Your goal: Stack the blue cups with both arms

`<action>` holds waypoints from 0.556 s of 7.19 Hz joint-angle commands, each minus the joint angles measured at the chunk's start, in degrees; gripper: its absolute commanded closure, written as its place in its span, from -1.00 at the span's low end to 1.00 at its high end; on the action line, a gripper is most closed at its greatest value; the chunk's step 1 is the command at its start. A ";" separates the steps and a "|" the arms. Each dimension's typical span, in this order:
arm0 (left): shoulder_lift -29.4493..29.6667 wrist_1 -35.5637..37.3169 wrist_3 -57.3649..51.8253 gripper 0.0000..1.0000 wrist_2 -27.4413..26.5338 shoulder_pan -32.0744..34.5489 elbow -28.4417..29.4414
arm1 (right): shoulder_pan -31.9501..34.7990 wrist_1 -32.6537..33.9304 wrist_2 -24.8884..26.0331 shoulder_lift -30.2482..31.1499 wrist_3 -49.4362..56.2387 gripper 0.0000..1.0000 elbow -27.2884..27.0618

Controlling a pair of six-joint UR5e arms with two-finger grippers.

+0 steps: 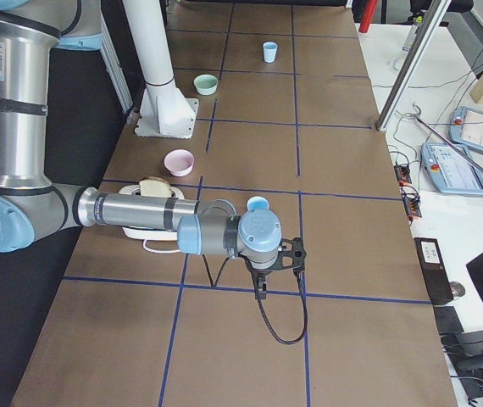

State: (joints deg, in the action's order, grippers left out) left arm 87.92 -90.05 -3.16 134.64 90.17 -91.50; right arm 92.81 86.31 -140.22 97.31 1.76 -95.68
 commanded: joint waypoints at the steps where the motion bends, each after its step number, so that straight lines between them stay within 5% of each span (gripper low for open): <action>1: -0.03 -0.03 -0.09 -1.00 0.01 0.00 -0.08 | 0.00 0.00 -0.05 -0.01 -0.09 -1.00 -0.12; 4: 0.05 -0.21 0.35 -1.00 1.41 0.00 -0.52 | 0.00 0.00 -0.14 -0.54 -0.26 -1.00 -0.12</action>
State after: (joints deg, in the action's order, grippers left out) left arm 87.91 -90.17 -2.96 135.73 90.17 -91.68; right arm 92.81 86.31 -140.35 96.96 1.59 -95.74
